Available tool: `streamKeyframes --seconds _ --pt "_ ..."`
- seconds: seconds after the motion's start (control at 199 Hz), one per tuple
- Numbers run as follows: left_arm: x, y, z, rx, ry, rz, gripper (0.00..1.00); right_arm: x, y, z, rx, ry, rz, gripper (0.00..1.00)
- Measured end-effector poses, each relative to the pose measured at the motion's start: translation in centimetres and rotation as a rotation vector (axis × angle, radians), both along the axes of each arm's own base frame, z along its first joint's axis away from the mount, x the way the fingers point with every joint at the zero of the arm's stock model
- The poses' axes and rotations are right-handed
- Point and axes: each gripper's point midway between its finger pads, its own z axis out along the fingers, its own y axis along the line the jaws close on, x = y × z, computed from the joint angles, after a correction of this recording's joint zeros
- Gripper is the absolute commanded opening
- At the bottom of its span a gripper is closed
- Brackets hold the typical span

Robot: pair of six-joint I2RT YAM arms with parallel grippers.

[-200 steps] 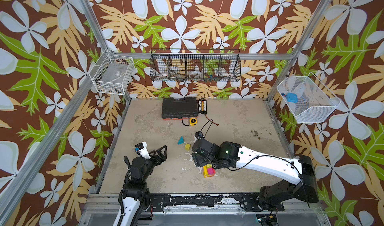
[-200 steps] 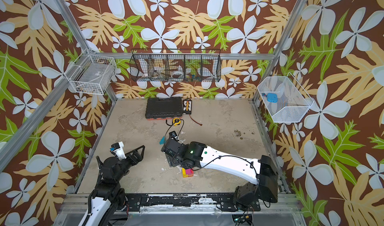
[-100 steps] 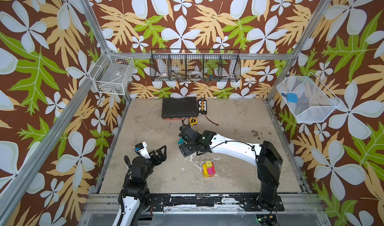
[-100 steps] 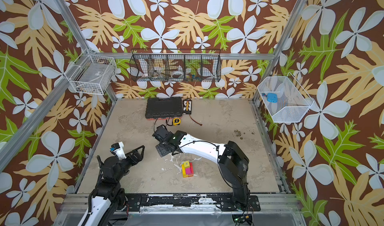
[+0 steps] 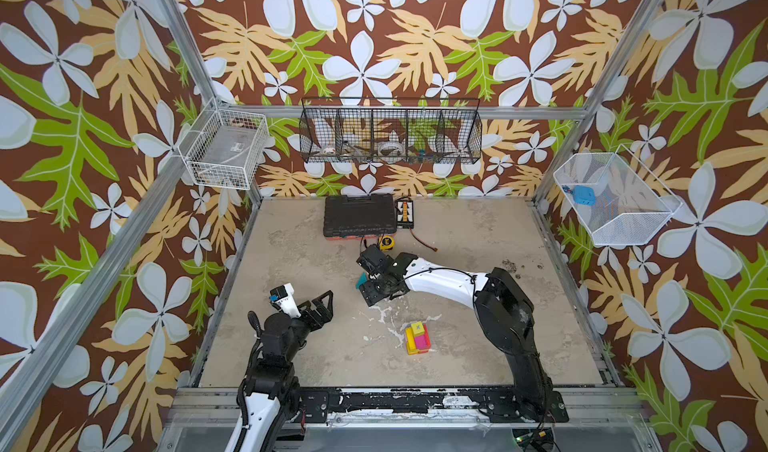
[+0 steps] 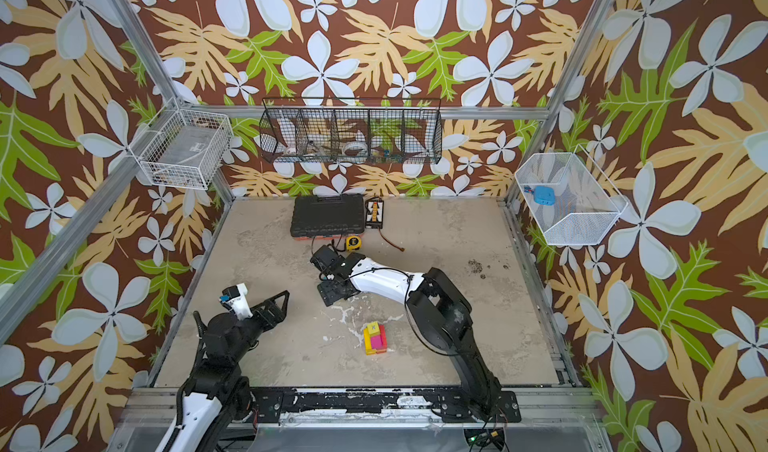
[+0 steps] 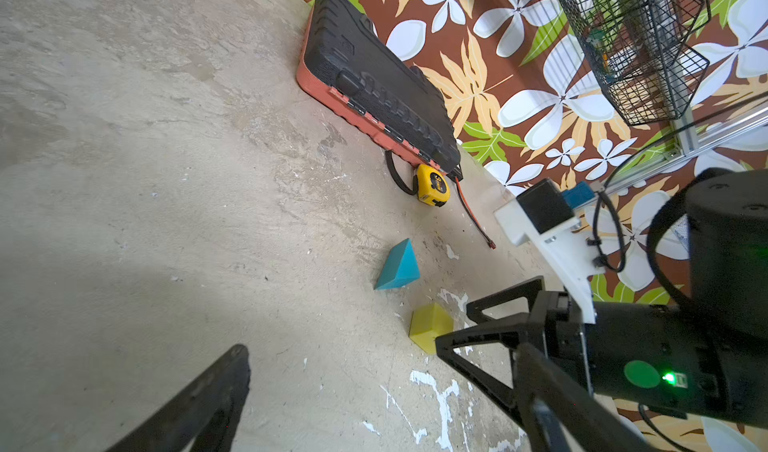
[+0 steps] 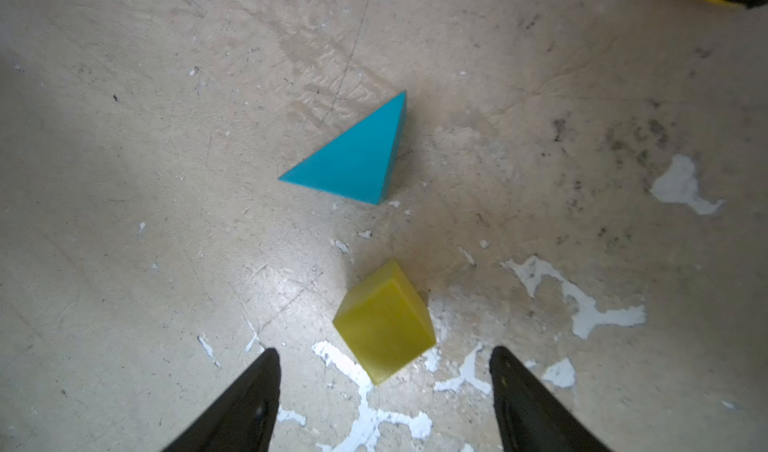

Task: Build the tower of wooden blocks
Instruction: 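Open the right gripper and move it to the plain yellow cube, then close the right gripper on the plain yellow cube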

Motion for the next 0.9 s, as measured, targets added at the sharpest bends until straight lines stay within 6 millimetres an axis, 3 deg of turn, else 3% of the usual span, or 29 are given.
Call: streamKeyframes --seconds 0.417,0.904 --pt "0.0 0.0 0.0 0.0 0.0 0.0 1.0 1.7 0.6 -1.7 -0.035 0.005 0.005 0.78" --pt "0.0 0.0 0.0 0.0 0.0 0.0 1.0 0.6 0.5 -3.1 -0.046 0.044 0.044 0.69"
